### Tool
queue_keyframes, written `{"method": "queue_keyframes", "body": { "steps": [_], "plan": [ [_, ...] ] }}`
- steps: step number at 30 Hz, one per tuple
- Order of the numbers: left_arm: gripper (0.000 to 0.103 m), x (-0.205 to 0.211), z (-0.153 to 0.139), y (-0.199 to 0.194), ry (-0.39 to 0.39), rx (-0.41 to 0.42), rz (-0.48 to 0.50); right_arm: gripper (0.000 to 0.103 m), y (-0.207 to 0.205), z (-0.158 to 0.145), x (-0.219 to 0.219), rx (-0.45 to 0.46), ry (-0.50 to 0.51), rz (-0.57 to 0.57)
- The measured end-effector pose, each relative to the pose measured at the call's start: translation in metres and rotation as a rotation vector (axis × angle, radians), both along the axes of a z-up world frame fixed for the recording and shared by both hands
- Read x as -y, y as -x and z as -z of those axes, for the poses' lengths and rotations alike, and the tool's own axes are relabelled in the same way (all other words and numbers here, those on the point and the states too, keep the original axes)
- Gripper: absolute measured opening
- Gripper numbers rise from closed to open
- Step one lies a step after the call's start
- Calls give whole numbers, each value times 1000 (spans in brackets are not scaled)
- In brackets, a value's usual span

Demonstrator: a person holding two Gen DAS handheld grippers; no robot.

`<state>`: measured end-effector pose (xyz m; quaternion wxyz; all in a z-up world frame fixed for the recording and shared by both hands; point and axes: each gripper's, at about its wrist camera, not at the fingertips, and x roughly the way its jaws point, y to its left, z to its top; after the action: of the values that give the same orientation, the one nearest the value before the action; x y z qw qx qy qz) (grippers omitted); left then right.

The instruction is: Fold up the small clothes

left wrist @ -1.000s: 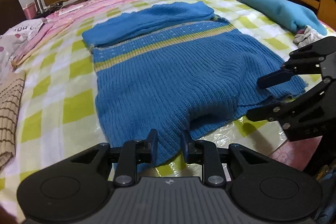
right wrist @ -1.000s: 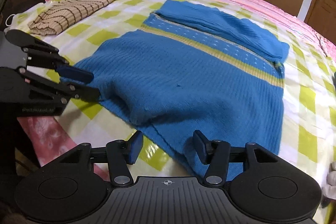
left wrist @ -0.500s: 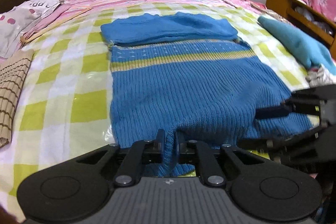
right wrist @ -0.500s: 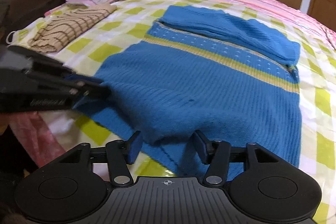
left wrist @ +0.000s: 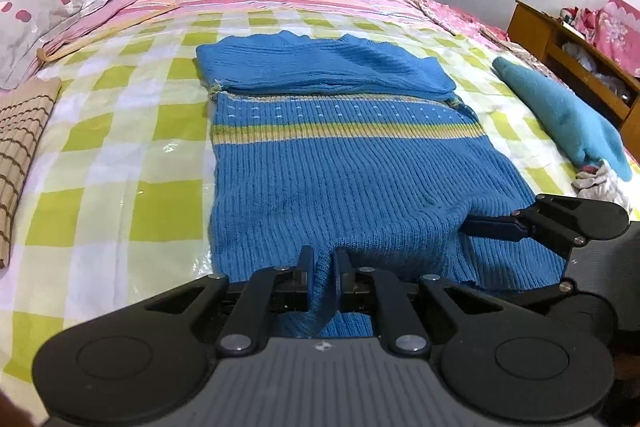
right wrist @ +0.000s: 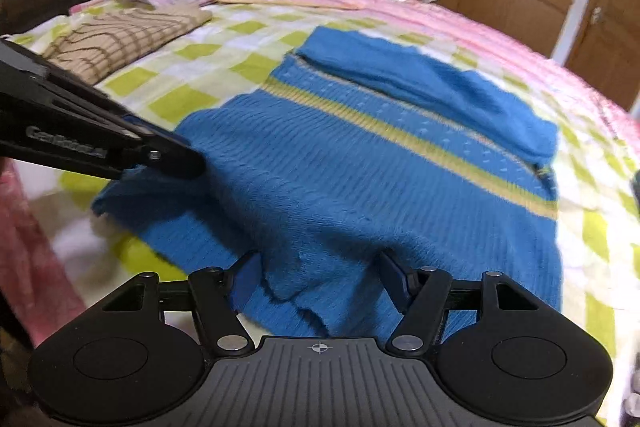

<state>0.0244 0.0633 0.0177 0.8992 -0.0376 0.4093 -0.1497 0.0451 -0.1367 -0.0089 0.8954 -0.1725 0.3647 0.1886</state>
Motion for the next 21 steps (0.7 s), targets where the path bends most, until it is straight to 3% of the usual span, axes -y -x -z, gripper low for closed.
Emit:
{"method": "queue_keyframes", "body": {
  "steps": [2,4,7,13,21],
  "plan": [
    [17,-2,-1,2,-4,-5,7,59,-2,-2,5,3,-11,30],
    [17,-3,-2,5,-16,-8,20,40,-3,-7,14,-16,-38,48],
    [17,-6,-3,11,-37,-12,40,22,-5,-16,30,-82,-100,68],
    [17,-2,-12,28,-15,3,140,17,-7,-34,51,-176,-236,95],
    [24,47,1,39,-107,53,251,17,-20,-36,54,-215,-330,119]
  ]
}}
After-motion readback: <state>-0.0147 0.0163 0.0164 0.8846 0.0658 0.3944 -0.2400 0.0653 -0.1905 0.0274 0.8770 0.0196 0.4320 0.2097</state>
